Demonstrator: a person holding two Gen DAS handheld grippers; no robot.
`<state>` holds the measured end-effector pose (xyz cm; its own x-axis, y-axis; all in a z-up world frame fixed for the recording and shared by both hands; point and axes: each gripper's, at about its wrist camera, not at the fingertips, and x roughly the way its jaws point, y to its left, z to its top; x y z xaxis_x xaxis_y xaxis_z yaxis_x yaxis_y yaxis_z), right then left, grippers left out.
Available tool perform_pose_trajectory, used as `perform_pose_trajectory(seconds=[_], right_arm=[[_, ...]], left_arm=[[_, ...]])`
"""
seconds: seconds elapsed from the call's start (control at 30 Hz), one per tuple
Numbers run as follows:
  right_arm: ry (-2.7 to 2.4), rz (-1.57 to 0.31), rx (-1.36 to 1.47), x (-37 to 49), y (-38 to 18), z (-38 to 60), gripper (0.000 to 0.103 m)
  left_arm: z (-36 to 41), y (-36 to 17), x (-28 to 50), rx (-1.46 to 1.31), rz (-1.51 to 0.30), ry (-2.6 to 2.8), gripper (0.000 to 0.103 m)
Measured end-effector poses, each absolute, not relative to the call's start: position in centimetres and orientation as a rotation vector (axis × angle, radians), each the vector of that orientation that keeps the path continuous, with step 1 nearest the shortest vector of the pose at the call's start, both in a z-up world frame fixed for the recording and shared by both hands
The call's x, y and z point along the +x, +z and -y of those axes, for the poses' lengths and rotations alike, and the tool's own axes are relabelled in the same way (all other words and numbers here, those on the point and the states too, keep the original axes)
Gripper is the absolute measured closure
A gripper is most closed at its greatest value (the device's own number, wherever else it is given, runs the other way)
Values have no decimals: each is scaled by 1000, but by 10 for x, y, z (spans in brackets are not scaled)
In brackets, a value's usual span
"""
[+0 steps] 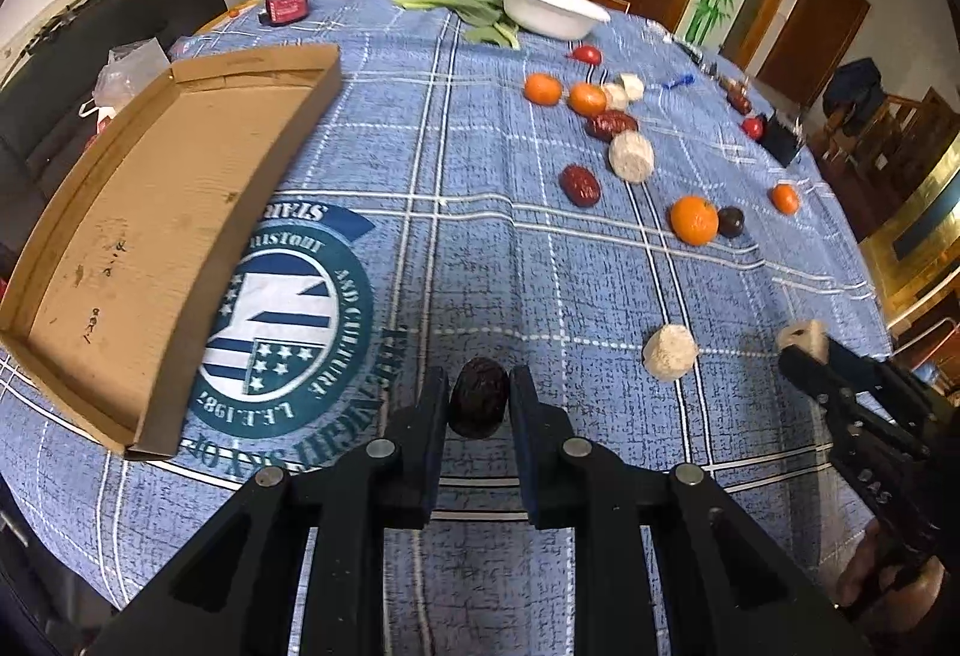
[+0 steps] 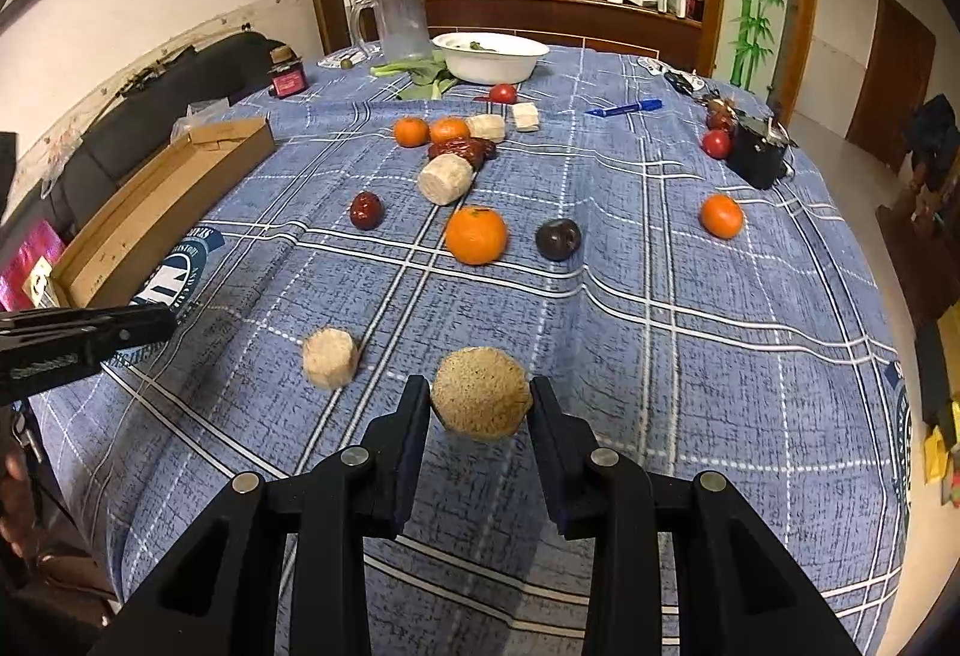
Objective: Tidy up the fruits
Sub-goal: 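Carry the tan ball and red date in both tools over the cardboard tray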
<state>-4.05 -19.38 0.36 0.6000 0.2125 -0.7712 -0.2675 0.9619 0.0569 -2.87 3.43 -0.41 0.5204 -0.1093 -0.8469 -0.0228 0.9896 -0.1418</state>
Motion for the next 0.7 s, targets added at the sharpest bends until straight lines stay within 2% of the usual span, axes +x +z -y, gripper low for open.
perform_pose_trajectory(seconds=[0.33,0.7], right_arm=[[260,-872,-101,-33,19,134,67],[436,-875,-177,-16,31,14,67]], left_arm=[[-87,15,-26,-121,-946,-78,83],[-191,18,-32,-178,-920,51,83]])
